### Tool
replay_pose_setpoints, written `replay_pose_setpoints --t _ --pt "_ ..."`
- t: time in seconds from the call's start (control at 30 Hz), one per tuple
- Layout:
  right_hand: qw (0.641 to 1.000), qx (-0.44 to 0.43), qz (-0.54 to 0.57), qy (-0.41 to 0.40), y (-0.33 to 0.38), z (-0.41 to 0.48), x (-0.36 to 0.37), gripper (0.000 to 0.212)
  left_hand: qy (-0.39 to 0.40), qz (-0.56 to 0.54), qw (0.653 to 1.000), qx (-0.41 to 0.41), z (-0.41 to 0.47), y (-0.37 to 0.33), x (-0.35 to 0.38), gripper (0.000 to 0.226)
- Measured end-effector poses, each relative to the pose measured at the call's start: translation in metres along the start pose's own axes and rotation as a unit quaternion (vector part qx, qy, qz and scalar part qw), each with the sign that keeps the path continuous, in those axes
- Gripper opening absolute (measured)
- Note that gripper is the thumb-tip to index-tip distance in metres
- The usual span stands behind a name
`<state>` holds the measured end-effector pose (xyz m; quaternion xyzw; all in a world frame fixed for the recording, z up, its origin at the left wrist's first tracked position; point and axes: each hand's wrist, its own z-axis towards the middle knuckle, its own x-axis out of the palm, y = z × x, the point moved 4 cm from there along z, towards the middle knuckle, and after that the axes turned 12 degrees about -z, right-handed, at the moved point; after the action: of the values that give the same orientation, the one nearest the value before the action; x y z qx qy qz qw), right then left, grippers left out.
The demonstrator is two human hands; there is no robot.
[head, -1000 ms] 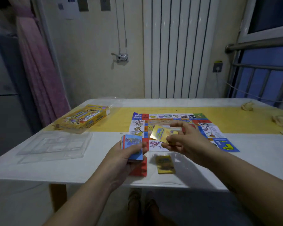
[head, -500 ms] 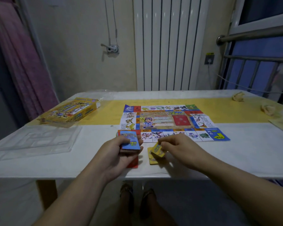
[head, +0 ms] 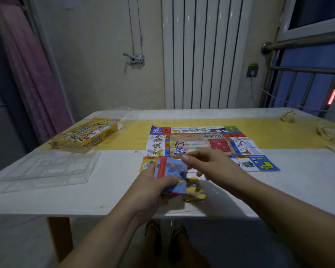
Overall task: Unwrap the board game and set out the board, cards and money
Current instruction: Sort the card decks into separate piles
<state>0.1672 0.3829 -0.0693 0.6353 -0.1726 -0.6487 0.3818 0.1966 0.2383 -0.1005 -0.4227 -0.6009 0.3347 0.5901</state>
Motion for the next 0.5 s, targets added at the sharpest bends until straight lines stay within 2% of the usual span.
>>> replay_pose_setpoints --t 0.07,0.23,0.3,0.4,0.5 --pt "1.0 0.012 0.014 0.011 0.002 0.005 0.0 0.027 0.008 0.009 1.0 0.002 0.0 0.0 0.005 0.029" --pt "0.999 0.008 0.044 -0.008 0.002 0.005 -0.01 0.011 -0.008 0.005 1.0 0.019 0.001 -0.002 0.003 0.022" --pt "0.997 0.023 0.076 -0.009 -0.003 0.003 -0.012 0.016 -0.006 -0.009 1.0 0.027 0.002 -0.003 0.002 0.021" --pt "0.989 0.055 0.137 0.034 -0.007 -0.006 -0.01 0.033 -0.016 0.007 0.998 0.06 0.005 -0.006 0.0 0.02" --pt "0.991 0.051 0.116 0.052 -0.002 -0.017 -0.011 0.031 -0.033 0.04 0.994 0.096 0.01 -0.007 0.001 0.021"
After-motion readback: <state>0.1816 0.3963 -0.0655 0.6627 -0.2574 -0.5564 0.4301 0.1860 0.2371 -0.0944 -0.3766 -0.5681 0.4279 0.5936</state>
